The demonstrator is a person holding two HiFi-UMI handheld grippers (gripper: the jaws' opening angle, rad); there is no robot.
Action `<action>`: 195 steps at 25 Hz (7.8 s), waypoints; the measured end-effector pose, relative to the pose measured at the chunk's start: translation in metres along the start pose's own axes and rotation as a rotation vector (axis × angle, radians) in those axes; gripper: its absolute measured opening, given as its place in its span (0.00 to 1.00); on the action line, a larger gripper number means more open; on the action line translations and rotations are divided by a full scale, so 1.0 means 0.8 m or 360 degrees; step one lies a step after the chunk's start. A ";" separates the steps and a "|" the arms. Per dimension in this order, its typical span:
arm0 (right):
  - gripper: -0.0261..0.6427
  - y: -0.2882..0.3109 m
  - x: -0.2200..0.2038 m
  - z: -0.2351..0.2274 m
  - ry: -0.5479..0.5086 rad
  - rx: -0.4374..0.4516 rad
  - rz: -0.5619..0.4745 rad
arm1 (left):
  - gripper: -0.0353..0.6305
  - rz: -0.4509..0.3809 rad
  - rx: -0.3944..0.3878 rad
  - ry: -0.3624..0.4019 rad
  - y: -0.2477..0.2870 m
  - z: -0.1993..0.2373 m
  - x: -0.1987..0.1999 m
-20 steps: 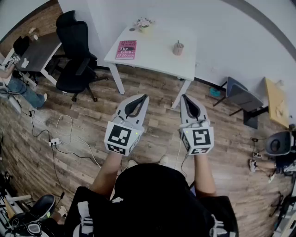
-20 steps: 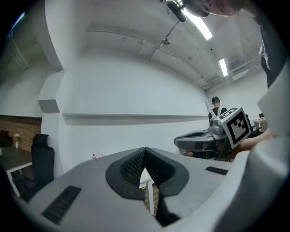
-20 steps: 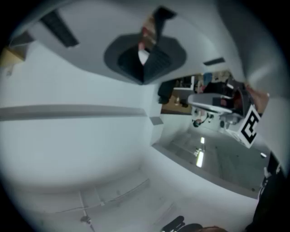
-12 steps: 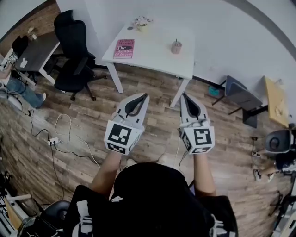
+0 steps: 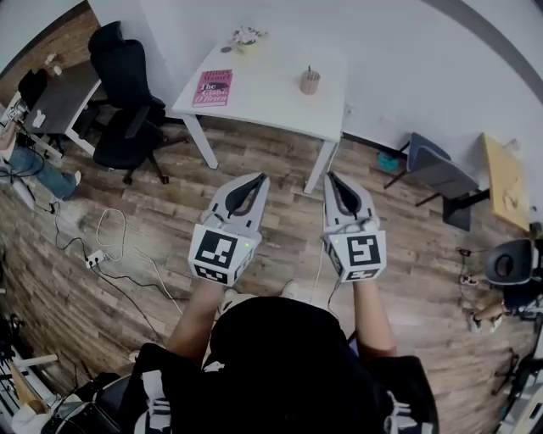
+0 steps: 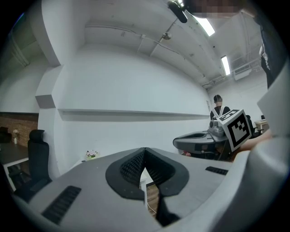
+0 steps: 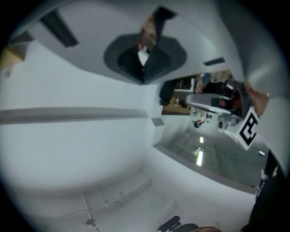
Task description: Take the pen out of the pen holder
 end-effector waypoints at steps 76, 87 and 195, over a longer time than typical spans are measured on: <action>0.09 0.425 -0.126 -0.168 -0.0046 0.0033 0.0356 | 0.08 0.0157 -0.0057 -0.0252 0.369 0.305 -0.007; 0.09 0.513 -0.166 -0.233 0.0035 0.0051 0.0342 | 0.08 0.0206 -0.0036 -0.0102 0.474 0.332 -0.002; 0.14 0.718 -0.231 -0.326 0.0077 -0.0027 0.0943 | 0.08 0.0405 -0.0285 0.0215 0.674 0.460 0.000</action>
Point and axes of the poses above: the fingertips, and each gripper's own axes: y forward along the fingers, z to its left, x out of its top, the point moved 9 cm from there along -y, backward along the fingers, and after that the axes turned 13 degrees about -y, right-handed, at the moved point
